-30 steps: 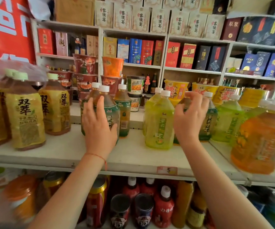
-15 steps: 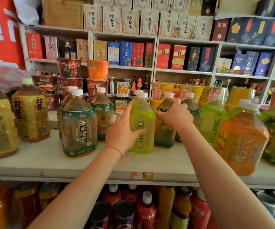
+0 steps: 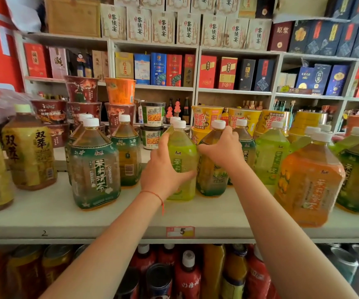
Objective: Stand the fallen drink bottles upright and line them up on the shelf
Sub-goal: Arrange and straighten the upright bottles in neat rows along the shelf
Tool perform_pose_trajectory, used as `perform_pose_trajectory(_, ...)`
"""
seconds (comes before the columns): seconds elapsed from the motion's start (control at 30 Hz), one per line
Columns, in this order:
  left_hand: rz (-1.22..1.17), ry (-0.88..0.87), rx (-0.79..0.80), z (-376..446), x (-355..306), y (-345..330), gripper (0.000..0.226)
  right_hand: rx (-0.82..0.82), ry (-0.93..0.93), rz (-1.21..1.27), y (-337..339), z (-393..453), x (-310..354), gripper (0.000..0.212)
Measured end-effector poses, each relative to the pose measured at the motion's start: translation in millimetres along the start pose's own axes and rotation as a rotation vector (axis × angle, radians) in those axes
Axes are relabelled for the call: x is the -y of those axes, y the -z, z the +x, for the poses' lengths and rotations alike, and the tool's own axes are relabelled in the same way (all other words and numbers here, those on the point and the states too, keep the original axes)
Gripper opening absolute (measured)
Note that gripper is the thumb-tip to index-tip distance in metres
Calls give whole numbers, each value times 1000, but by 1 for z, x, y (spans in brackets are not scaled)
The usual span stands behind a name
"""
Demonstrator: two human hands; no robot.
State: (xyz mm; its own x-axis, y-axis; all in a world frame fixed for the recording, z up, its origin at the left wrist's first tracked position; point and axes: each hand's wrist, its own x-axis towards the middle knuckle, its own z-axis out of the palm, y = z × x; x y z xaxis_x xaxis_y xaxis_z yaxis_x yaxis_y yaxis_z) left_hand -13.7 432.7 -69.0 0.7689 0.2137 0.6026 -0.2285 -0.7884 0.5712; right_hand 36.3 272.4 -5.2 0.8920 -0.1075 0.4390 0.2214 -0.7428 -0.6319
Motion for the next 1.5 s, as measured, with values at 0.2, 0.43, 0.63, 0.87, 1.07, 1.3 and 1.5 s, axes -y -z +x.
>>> perform_pose_trajectory(0.2,-13,0,16,0,-3,0,118,-66,38,85,6,-30,-13,87)
perform_pose_trajectory(0.43,37,4,30,-3,-7,2,121,-63,41,-98,30,-52,-9,84)
perform_pose_trajectory(0.63,-110,-30,223,-2,-7,25,96,112,131,10,46,-77,3,74)
perform_pose_trajectory(0.87,476,-168,-539,-12,38,94,53,237,348,238,14,-103,43,64)
perform_pose_trajectory(1.07,552,60,-272,-9,68,123,75,214,362,420,-47,-114,86,58)
perform_pose_trajectory(1.3,354,46,-221,-15,103,168,62,181,373,408,-79,-105,105,66)
perform_pose_trajectory(1.5,291,-14,-255,-28,105,173,60,140,353,417,-116,-101,133,58)
